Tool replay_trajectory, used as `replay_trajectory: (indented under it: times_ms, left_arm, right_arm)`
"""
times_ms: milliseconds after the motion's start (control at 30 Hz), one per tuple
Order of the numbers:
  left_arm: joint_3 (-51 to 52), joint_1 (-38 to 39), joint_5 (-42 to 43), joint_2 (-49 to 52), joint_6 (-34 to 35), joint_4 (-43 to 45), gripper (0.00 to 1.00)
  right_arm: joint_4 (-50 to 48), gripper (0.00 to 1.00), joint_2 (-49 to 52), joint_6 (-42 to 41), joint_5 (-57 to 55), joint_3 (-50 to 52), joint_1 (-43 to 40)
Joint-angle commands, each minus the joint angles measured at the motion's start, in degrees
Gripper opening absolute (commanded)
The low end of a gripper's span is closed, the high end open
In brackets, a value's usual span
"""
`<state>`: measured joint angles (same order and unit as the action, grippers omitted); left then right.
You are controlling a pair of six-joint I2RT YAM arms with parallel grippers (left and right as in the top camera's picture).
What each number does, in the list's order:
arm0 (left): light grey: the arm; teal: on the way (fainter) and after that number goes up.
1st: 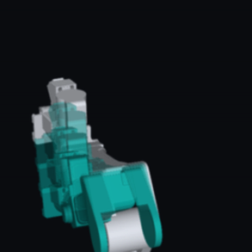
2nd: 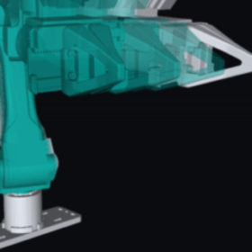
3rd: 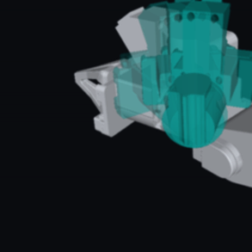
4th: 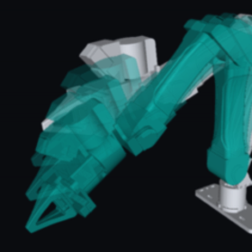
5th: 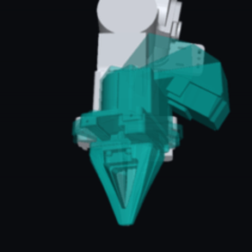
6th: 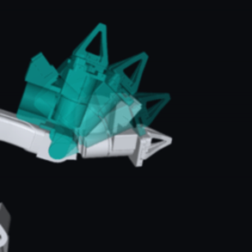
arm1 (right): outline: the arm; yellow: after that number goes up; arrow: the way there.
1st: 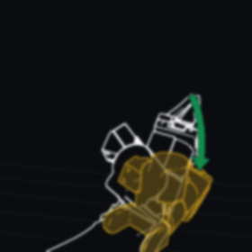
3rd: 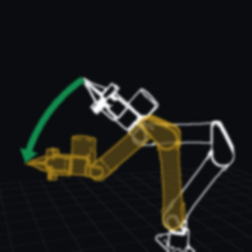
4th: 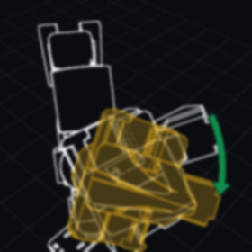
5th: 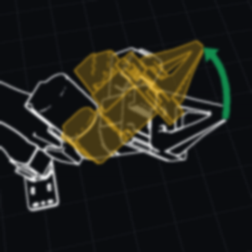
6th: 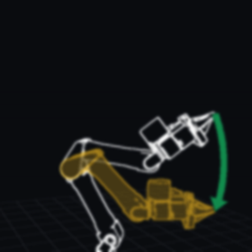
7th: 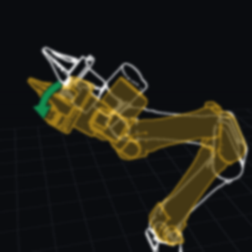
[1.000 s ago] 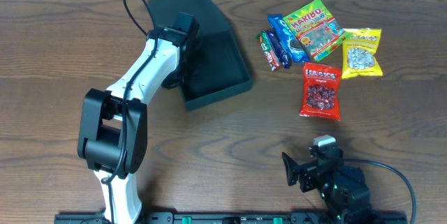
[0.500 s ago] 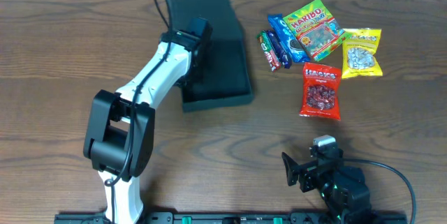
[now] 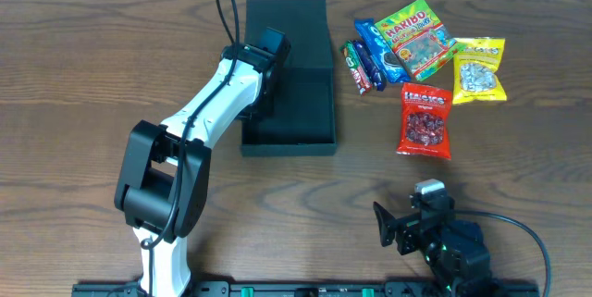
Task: Pack container
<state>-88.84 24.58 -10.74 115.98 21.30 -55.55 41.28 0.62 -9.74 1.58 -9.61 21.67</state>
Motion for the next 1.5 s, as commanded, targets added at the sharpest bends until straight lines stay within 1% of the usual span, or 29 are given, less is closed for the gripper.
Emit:
replay_trajectory:
  times_ms: [0,100,133,233,333,400,533,733,967,1033,1067,1133,1167,1200,1333,1400,1467]
  left_arm:
    - [0.0,0.0,0.3,0.2,2.0,-0.3,0.95]
    - [-2.1,-0.1,3.6,-0.2,2.3,-1.9,0.95]
    - [-4.0,-0.1,4.3,-0.7,3.6,-3.4,0.95]
    - [-11.1,-0.1,4.4,-3.5,4.6,-8.4,0.95]
    - [-15.3,0.2,4.3,-7.6,4.4,-11.1,0.95]
    - [-15.7,0.2,4.2,-13.6,2.2,-11.5,0.95]
    - [-15.7,0.2,4.2,-18.7,-1.2,-14.2,0.95]
    - [-15.3,0.2,4.4,-22.3,-2.1,-19.6,0.95]
    - [-15.3,0.2,6.8,-23.2,-4.2,-20.1,0.95]
    - [-15.3,0.2,6.8,-23.2,-4.6,-20.1,0.95]
    - [-15.3,0.2,6.8,-23.2,-4.6,-20.1,0.95]
    - [-15.3,0.2,6.8,-23.2,-4.6,-20.2,0.95]
    - [-15.3,0.2,6.8,-23.2,-4.7,-20.2,0.95]
    - [-15.3,0.2,6.8,-23.2,-4.7,-20.2,0.95]
    - [-15.3,0.2,6.8,-23.1,-4.9,-19.7,0.95]
    - [-15.3,0.2,6.8,-23.1,-5.1,-19.0,0.95]
    - [-15.3,0.2,6.8,-23.1,-5.1,-17.9,0.95]
  right_arm:
    - [0.1,0.99,-0.3,1.0,-0.3,0.5,0.5]
    - [0.1,0.99,-0.3,1.0,-0.3,0.5,0.5]
    - [0.1,0.99,-0.3,1.0,-0.3,0.5,0.5]
    - [0.1,0.99,-0.3,1.0,-0.3,0.5,0.5]
    - [0.1,0.99,-0.3,1.0,-0.3,0.5,0.5]
    - [0.1,0.99,-0.3,1.0,-0.3,0.5,0.5]
    - [0.1,0.99,-0.3,1.0,-0.3,0.5,0.5]
    - [0.1,0.99,-0.3,1.0,-0.3,0.5,0.5]
    - [-0.9,0.99,-0.3,1.0,-0.3,0.5,0.5]
    - [-8.7,0.99,-0.3,-3.3,1.7,0.5,0.5]
    - [-14.0,0.99,-0.3,-8.9,4.6,0.5,0.5]
    - [-23.3,0.99,-0.3,-25.4,13.5,0.5,0.5]
    - [-25.1,0.99,-0.3,-29.7,16.3,0.5,0.5]
    - [-25.6,0.99,-0.3,-32.3,18.1,0.5,0.5]
    - [-26.9,0.99,-0.3,-39.6,19.3,0.5,0.5]
    - [-30.6,0.99,-0.3,-38.8,17.0,0.5,0.2]
    - [-35.0,0.99,-0.3,-35.5,14.6,0.5,-0.4]
